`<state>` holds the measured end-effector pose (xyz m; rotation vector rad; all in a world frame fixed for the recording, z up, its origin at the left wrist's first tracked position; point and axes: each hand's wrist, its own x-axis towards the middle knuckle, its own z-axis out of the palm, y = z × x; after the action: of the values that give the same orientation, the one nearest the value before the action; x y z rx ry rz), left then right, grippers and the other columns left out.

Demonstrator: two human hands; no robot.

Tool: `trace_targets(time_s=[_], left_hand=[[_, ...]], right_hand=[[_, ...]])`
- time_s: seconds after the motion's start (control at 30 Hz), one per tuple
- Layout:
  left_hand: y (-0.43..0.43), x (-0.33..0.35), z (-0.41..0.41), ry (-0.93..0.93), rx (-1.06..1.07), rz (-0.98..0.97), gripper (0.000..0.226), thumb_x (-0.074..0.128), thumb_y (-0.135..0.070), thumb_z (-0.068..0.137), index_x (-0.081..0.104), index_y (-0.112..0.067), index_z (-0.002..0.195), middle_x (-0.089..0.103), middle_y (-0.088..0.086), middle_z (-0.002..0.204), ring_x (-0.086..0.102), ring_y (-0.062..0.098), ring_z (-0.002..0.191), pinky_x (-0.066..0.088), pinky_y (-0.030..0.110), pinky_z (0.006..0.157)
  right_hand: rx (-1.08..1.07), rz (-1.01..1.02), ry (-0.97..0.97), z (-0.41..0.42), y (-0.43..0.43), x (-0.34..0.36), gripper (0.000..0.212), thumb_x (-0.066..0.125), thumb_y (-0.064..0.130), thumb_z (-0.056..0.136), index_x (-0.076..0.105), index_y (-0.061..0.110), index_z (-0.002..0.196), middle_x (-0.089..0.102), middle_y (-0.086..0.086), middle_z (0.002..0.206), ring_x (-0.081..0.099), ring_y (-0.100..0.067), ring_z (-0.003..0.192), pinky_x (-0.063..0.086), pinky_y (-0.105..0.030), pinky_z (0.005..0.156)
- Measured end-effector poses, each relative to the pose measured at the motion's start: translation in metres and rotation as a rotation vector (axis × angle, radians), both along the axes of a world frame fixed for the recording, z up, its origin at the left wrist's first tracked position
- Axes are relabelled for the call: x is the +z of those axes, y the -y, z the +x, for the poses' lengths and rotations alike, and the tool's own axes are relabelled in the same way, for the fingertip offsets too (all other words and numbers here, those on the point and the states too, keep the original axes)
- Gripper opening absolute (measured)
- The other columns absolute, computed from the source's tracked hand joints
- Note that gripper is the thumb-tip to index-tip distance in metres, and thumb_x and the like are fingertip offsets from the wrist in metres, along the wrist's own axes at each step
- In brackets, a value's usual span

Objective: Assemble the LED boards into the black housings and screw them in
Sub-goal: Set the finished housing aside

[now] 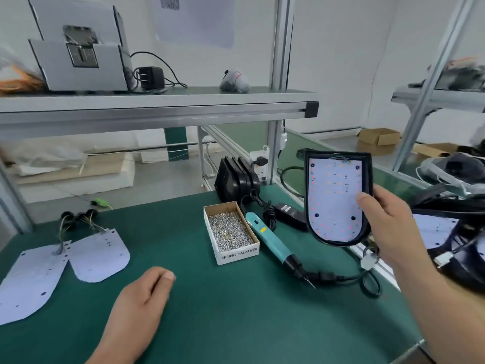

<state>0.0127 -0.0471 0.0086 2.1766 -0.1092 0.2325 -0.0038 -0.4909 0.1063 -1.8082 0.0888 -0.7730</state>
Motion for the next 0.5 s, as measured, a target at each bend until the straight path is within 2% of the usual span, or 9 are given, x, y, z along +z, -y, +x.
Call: trace_targets(time_s=[0.07,0.13,0.2,0.27,0.33,0.37,0.43,0.5], left_hand=[[0.0,0.001,0.001,-0.004,-0.001,0.006,0.013,0.057,-0.037,0.105,0.066,-0.033,0.096,0.065,0.001,0.072,0.053,0.012,0.058,0.046,0.037,0.064],[0.0,0.001,0.001,-0.004,-0.008,0.004,0.013,0.058,-0.035,0.105,0.066,-0.034,0.095,0.066,-0.002,0.071,0.053,0.01,0.056,0.046,0.036,0.064],[0.001,0.001,0.002,-0.007,-0.012,-0.001,0.014,0.058,-0.035,0.105,0.067,-0.036,0.095,0.067,-0.005,0.071,0.052,0.009,0.054,0.046,0.035,0.064],[0.001,0.001,0.002,-0.014,-0.007,-0.017,0.014,0.058,-0.034,0.105,0.068,-0.04,0.096,0.068,-0.007,0.072,0.055,0.008,0.056,0.047,0.03,0.064],[0.002,0.002,0.002,-0.012,0.0,-0.024,0.016,0.059,-0.033,0.105,0.069,-0.043,0.095,0.069,-0.009,0.073,0.059,0.007,0.063,0.046,0.022,0.064],[0.001,0.002,0.002,-0.013,0.004,-0.024,0.016,0.059,-0.034,0.104,0.069,-0.043,0.095,0.069,-0.01,0.073,0.06,0.006,0.065,0.047,0.023,0.067],[0.001,0.0,0.004,-0.016,0.009,-0.024,0.015,0.06,-0.037,0.104,0.07,-0.044,0.096,0.07,-0.009,0.073,0.06,0.006,0.065,0.05,0.033,0.071],[0.0,-0.001,0.005,-0.02,0.017,-0.029,0.014,0.06,-0.038,0.103,0.071,-0.044,0.098,0.07,-0.009,0.074,0.06,0.006,0.066,0.051,0.035,0.072]], right_hand=[[-0.075,-0.033,-0.017,-0.005,0.025,0.005,0.02,0.055,0.022,0.107,0.074,0.025,0.113,0.078,-0.002,0.105,0.067,-0.019,0.089,0.051,-0.042,0.08],[-0.164,-0.091,-0.038,-0.011,0.048,0.012,0.018,0.054,0.027,0.106,0.071,0.023,0.108,0.073,-0.009,0.095,0.059,-0.021,0.076,0.046,-0.04,0.068],[-0.242,-0.129,-0.043,-0.016,0.069,0.02,0.019,0.053,0.028,0.104,0.067,0.023,0.093,0.063,0.0,0.072,0.051,-0.011,0.062,0.04,-0.029,0.055],[-0.324,-0.139,-0.05,-0.021,0.091,0.025,0.02,0.051,0.031,0.1,0.061,0.021,0.085,0.052,0.004,0.062,0.042,-0.006,0.049,0.035,-0.025,0.047],[-0.408,-0.118,-0.073,-0.026,0.116,0.028,0.022,0.05,0.035,0.097,0.059,0.015,0.091,0.055,-0.018,0.073,0.046,-0.015,0.051,0.036,-0.032,0.054],[-0.452,-0.108,-0.088,-0.027,0.129,0.028,0.025,0.05,0.037,0.096,0.057,0.013,0.093,0.057,-0.026,0.081,0.049,-0.021,0.054,0.038,-0.036,0.056],[-0.547,-0.077,-0.118,-0.031,0.154,0.027,0.029,0.05,0.043,0.091,0.058,0.016,0.096,0.063,-0.025,0.089,0.057,-0.031,0.059,0.043,-0.039,0.058],[-0.628,-0.002,-0.124,-0.034,0.173,0.026,0.025,0.051,0.047,0.087,0.062,0.028,0.099,0.071,-0.017,0.095,0.066,-0.035,0.069,0.05,-0.037,0.062]])
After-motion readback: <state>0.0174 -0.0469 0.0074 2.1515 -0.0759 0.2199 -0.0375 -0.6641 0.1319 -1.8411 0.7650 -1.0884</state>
